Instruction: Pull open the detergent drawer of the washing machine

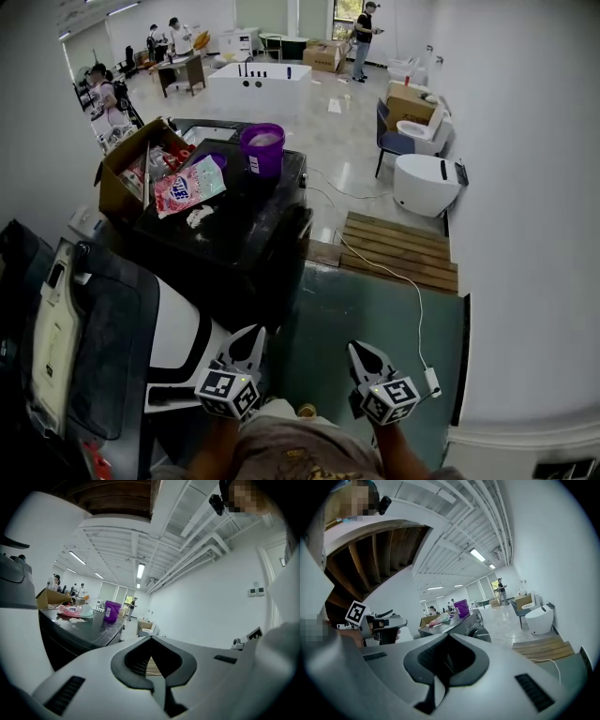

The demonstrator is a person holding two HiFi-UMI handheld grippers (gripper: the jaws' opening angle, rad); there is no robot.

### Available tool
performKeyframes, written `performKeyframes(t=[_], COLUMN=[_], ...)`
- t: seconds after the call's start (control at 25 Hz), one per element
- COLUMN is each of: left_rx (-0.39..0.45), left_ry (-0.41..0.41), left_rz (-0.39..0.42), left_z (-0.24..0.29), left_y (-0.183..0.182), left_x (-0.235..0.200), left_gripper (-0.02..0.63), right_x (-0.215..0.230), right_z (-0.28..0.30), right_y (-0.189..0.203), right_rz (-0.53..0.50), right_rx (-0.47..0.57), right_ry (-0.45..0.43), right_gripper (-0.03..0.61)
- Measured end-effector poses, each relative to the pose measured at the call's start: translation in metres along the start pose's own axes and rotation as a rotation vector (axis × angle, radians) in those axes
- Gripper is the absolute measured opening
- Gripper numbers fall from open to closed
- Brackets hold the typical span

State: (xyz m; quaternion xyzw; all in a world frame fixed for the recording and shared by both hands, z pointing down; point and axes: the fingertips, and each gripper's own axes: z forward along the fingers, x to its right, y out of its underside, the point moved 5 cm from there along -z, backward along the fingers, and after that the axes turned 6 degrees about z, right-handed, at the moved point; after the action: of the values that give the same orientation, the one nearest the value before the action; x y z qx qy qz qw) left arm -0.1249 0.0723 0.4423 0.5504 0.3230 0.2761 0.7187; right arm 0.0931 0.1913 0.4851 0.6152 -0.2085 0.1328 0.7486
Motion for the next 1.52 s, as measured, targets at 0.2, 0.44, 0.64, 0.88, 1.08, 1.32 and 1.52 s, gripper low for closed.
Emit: performKeyframes(t=[0.2, 0.44, 0.64, 0.88, 1.08, 1.32, 1.52], left_rx=[0.001, 0.003, 0.002, -0.031, -0.013, -0.021, -0.017], left_ry=[-0.019, -0.03, -0.027, -0.001, 0.016, 0.033, 0.04], left_rz=[0.021, 0.015, 0.001, 0.04, -0.019, -0.014, -0.022], left_z=[0.023, 0.054, 0.085, 0.126, 0.151, 0.179, 0.193], left_y=[-0.006, -0.01, -0.016, -0.024, -0.038, -0.047, -0.052], left_x=[-0.011, -0.034, -0.058, -0.087, -0.111, -0.142, -0.161], left_gripper=[0.021, 0.021, 0.021, 0.021, 0.021, 0.021, 0.021], right_x=[0.015, 0.034, 0.044, 0.055, 0.055, 0.054, 0.054], right_z=[0.022, 0.056, 0.09, 0.138, 0.176, 0.217, 0.239], right_y=[-0.002, -0.003, -0.013, -0.027, -0.036, -0.044, -0.053], right_rz=[0.007, -0.004, 0.003, -0.008, 0.023, 0.042, 0.055], right_rx=[-0.013, -0.036, -0.042, -0.044, -0.054, -0.035, -0.02], right_ry=[-0.022, -0.017, -0.019, -0.03, -0.032, -0.064, -0.067], right_gripper=[0.002, 0.002, 0.002, 0.002, 0.002, 0.002, 0.002])
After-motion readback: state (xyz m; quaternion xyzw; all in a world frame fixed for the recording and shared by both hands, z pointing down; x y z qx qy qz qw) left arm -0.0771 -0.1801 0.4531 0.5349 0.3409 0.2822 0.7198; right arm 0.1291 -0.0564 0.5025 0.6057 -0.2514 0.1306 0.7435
